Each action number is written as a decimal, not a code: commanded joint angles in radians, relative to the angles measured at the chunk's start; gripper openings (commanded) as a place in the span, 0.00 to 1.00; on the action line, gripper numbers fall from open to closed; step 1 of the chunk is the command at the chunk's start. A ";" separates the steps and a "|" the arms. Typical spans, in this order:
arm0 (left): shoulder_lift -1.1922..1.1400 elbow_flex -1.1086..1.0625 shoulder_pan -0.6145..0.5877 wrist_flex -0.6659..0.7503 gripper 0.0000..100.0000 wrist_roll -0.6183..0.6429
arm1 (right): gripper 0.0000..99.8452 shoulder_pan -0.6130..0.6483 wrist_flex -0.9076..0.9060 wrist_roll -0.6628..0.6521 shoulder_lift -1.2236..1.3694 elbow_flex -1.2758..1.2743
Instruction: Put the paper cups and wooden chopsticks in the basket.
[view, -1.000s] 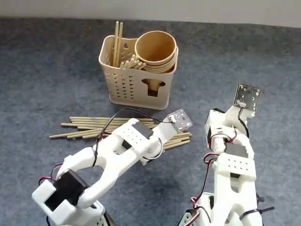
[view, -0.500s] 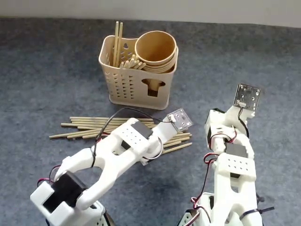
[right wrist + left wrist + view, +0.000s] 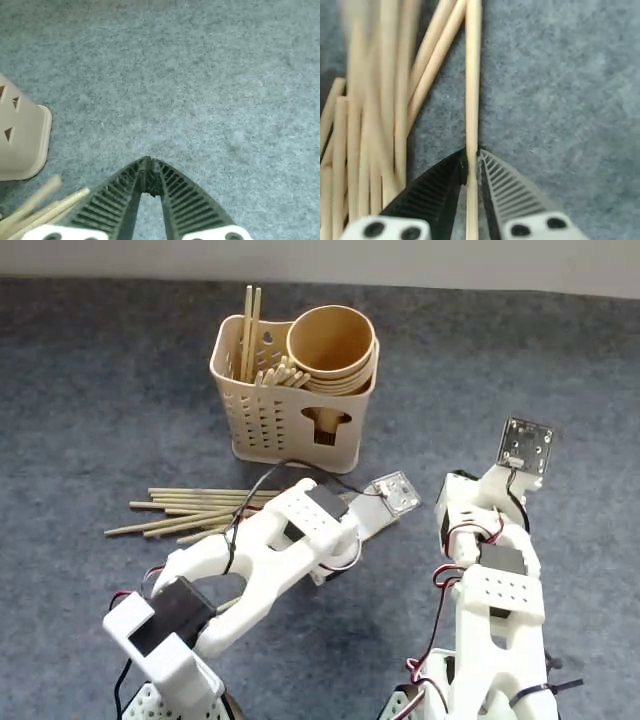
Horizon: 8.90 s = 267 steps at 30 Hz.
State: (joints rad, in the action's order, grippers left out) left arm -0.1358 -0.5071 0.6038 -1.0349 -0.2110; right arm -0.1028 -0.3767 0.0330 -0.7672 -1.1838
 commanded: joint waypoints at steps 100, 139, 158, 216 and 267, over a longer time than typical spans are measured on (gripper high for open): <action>0.472 0.229 -0.536 0.718 0.09 0.238 | 0.01 -0.002 0.022 -0.014 -0.022 0.012; 0.677 0.082 -0.036 -0.241 0.07 -0.071 | 0.01 -0.004 0.022 -0.014 -0.022 0.012; 0.124 0.061 0.012 -0.069 0.14 -0.072 | 0.01 -0.038 0.022 -0.012 -0.022 0.012; 0.975 -0.090 -0.065 -0.117 0.01 0.241 | 0.01 -0.035 0.022 -0.012 -0.016 0.013; 0.822 -0.260 -0.499 1.178 0.01 0.241 | 0.01 -0.033 0.022 -0.014 -0.015 0.013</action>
State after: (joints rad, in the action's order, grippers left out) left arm 0.6958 -0.7848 0.1281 0.1312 0.0238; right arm -0.1289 -0.3767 0.0315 -0.7672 -1.1838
